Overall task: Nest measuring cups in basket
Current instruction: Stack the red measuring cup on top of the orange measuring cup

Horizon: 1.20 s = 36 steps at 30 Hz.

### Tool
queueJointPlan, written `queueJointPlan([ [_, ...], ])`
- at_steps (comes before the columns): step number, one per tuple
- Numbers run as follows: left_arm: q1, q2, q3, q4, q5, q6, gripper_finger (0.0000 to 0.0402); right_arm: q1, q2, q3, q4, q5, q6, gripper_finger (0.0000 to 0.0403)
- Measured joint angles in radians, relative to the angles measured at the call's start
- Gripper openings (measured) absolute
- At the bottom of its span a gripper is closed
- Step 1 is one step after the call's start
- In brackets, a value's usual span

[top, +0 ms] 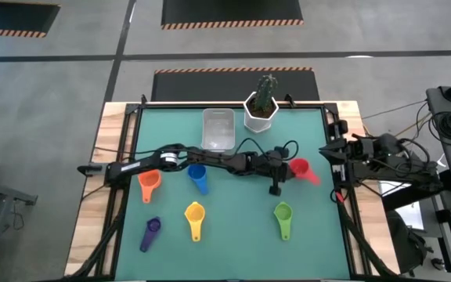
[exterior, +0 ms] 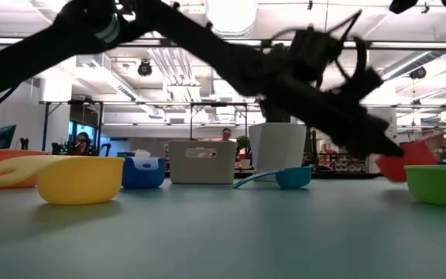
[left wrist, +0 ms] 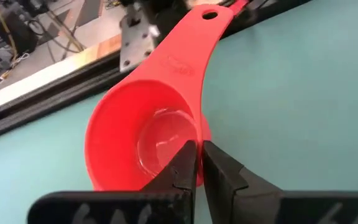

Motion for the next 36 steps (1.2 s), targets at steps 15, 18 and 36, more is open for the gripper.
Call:
queueJointPlan([
  [15,-0.119,-0.262,-0.003,-0.572,-0.026,0.034,0.0000,0.000,-0.136,0.002,-0.040,-0.001,0.070,0.0018],
  [18,-0.155,-0.318,-0.017,-0.681,-0.074,0.032,0.0000,0.000,-0.153,0.002,-0.056,-0.001,0.071,0.0018],
  [36,-0.346,-0.914,-0.642,-1.049,-0.426,-0.523,0.0000,0.000,-0.116,0.002,-0.055,0.007,0.057,0.0018],
])
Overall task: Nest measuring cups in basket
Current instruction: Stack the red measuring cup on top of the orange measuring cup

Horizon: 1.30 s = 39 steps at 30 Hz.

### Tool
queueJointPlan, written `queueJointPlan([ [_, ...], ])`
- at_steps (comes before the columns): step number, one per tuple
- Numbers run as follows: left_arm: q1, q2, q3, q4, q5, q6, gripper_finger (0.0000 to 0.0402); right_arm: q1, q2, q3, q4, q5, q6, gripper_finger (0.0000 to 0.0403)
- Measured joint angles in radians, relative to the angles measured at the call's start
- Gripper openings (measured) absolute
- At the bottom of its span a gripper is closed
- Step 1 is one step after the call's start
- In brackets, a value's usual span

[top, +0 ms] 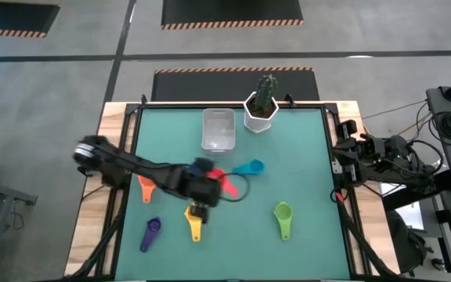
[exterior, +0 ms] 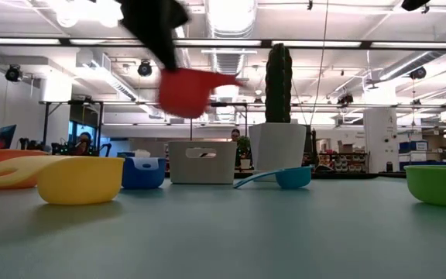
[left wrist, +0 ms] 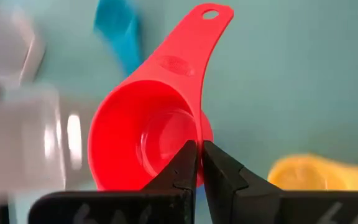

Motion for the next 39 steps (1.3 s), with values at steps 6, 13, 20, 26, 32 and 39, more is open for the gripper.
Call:
queueJointPlan([
  [6,-0.057,-0.229,-0.234,-0.074,-0.027,-0.268,0.0000,0.000,0.000,0.000,0.002,0.000,-0.008,0.0018],
  [13,-0.118,-0.427,-0.389,-0.201,0.005,-0.357,0.0000,0.000,0.000,0.000,0.003,0.001,-0.026,0.0018],
  [20,-0.165,-0.534,-0.449,-0.348,0.033,-0.426,0.0000,0.000,0.002,0.000,-0.003,0.000,-0.027,0.0018],
  [26,-0.189,-0.571,-0.495,-0.396,0.039,-0.497,0.0000,0.000,0.002,0.000,-0.004,0.001,-0.026,0.0018],
  [32,-0.224,-0.581,-0.583,-0.385,0.078,-0.527,0.0000,0.000,0.002,0.000,-0.008,0.001,-0.025,0.0018],
  [39,-0.233,-0.575,-0.652,-0.335,0.079,-0.540,0.0000,0.000,0.002,-0.001,-0.009,0.001,-0.026,0.0018],
])
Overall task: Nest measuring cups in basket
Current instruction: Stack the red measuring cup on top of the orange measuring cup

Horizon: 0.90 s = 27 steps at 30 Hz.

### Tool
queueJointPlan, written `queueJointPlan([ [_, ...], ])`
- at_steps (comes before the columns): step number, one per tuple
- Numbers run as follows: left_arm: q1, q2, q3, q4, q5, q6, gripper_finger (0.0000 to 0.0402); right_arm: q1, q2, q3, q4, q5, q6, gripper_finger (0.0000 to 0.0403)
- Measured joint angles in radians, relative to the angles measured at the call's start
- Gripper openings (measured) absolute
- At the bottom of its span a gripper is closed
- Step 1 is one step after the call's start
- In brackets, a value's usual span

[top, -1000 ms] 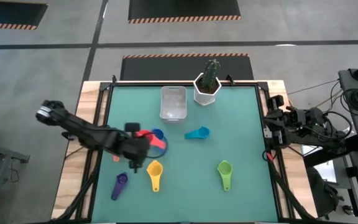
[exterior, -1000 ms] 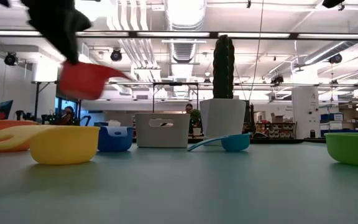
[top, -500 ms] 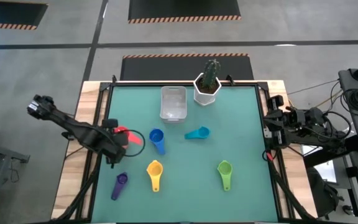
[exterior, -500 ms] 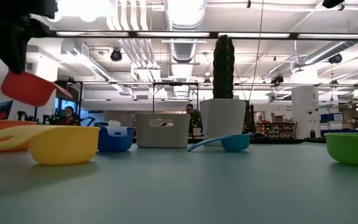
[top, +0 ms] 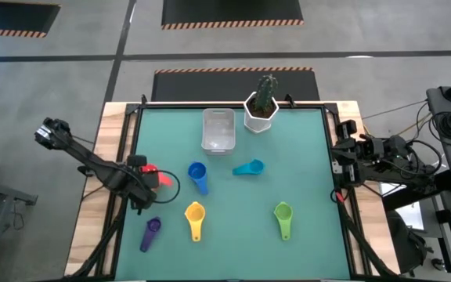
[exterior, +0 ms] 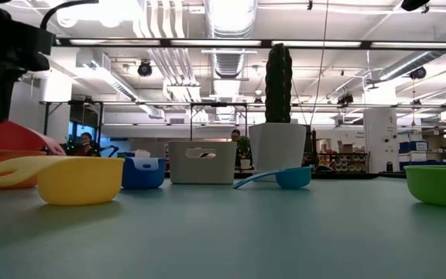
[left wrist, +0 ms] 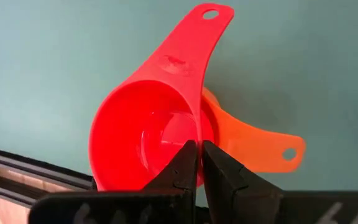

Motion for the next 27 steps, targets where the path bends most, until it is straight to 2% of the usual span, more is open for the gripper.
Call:
queueJointPlan([
  [19,0.000,0.001,-0.016,-0.001,0.000,-0.002,0.0075,0.000,0.000,0.000,0.000,0.000,0.000,0.0018],
  [23,0.000,0.008,0.027,0.023,0.003,-0.026,0.0087,0.000,0.000,0.000,0.000,0.000,0.000,0.0018],
  [25,0.000,0.017,0.064,0.059,-0.045,-0.043,0.0087,0.000,0.000,0.000,0.000,0.000,-0.005,0.0018],
  [27,0.000,0.028,0.099,0.120,-0.164,-0.059,0.0083,0.000,0.000,0.000,0.000,0.000,-0.012,0.0018],
])
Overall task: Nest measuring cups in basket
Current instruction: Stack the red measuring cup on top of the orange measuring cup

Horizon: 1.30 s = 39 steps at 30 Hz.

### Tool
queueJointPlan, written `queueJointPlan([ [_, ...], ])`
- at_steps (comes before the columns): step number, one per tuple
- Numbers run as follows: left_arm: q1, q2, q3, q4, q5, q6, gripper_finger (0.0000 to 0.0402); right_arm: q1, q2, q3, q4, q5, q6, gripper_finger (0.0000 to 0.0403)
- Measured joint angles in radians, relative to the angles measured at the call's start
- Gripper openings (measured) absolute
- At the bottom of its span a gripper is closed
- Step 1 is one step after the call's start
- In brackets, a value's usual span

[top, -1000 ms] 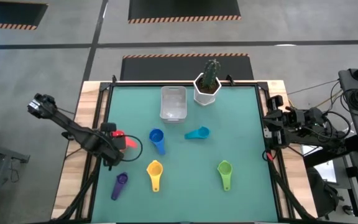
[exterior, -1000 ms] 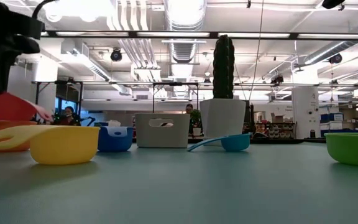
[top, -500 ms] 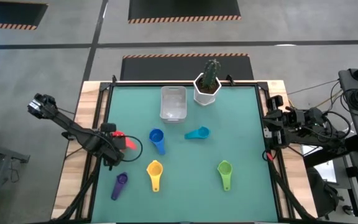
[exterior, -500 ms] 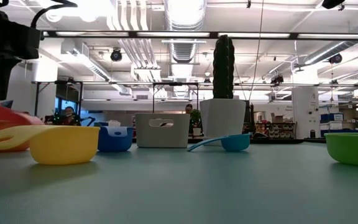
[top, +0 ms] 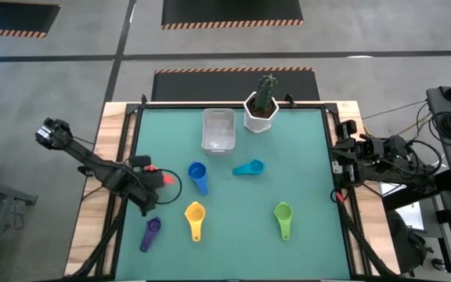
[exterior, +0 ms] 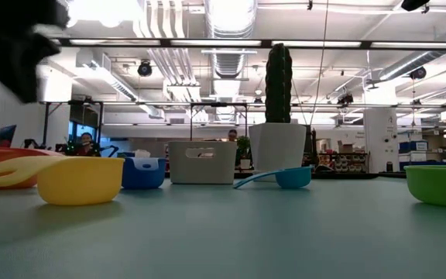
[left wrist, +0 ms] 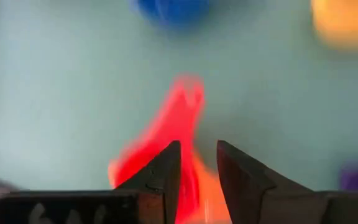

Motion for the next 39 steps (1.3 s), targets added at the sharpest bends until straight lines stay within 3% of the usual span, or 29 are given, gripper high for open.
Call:
queueJointPlan([
  [3,0.012,0.012,0.017,0.063,-0.167,-0.023,0.0068,0.000,0.000,0.000,0.000,0.000,-0.009,0.0018],
  [8,0.083,0.015,-0.019,0.089,-0.221,-0.137,0.0012,0.000,0.000,0.000,0.003,0.001,-0.024,0.0018],
  [12,0.158,0.017,-0.090,0.160,-0.325,-0.248,0.0004,0.000,0.000,0.000,0.008,0.003,-0.045,0.0018],
  [17,0.257,0.042,-0.192,0.314,-0.263,-0.235,0.0000,0.000,0.000,0.000,0.011,0.028,-0.049,0.0018],
  [24,0.291,0.113,-0.257,0.343,-0.248,-0.235,0.0000,0.000,0.000,0.000,0.011,0.037,-0.053,0.0018],
  [39,0.291,0.285,-0.177,0.319,-0.126,-0.147,0.0000,0.000,0.000,0.000,0.007,0.037,-0.055,0.0018],
])
